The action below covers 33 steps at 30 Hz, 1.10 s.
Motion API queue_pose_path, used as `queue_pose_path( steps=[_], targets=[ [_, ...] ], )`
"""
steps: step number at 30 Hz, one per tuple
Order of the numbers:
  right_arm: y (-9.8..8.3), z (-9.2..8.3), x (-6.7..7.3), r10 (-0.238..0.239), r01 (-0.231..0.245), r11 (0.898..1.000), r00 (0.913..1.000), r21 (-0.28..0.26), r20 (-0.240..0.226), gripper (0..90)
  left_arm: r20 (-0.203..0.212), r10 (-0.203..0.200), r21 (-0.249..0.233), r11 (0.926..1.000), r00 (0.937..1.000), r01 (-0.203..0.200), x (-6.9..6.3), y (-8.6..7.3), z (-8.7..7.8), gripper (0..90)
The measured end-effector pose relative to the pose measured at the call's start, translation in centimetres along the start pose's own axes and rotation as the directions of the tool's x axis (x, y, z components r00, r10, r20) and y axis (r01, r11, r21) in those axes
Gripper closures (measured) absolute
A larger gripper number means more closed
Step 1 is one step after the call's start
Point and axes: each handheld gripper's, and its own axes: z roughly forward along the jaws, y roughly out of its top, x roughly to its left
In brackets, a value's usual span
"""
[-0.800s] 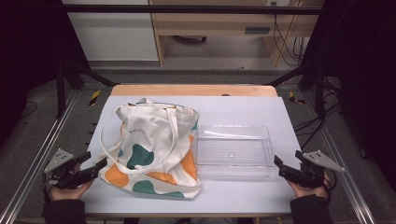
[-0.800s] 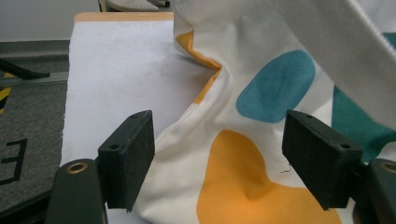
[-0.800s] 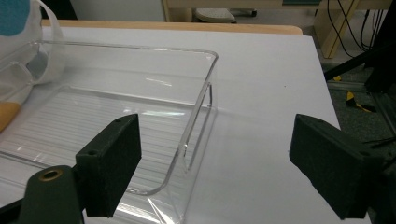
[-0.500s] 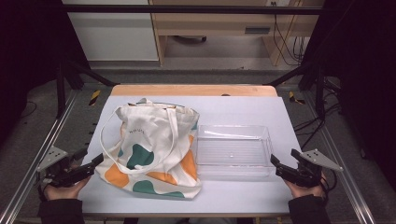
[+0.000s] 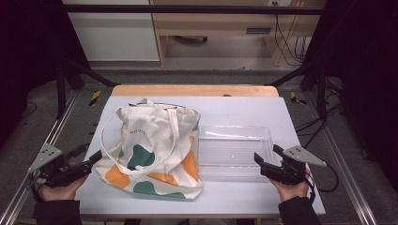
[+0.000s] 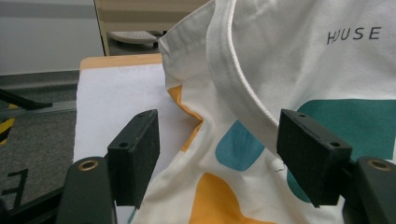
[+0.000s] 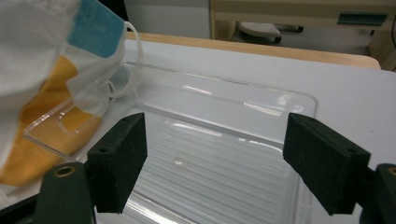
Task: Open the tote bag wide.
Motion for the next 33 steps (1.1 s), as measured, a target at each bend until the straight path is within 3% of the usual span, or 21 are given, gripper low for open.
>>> queue_pose_path(
  steps=[16, 33],
  targets=[
    [3.5, 1.2, 3.1, -0.005, 0.002, 0.998, 0.9986, -0.063, -0.052, 23.4, 0.015, 0.049, -0.016, 0.9987, 0.9987, -0.049, -0.9, 2.7, -0.5, 33.2],
    [5.6, 3.8, 6.9, -0.028, 0.022, 0.998, 0.9931, -0.061, -0.114, 25.2, 0.05, 0.118, 0.005, 0.993, 0.9918, -0.118, -4.0, 4.9, 2.4, 37.2]
  ],
)
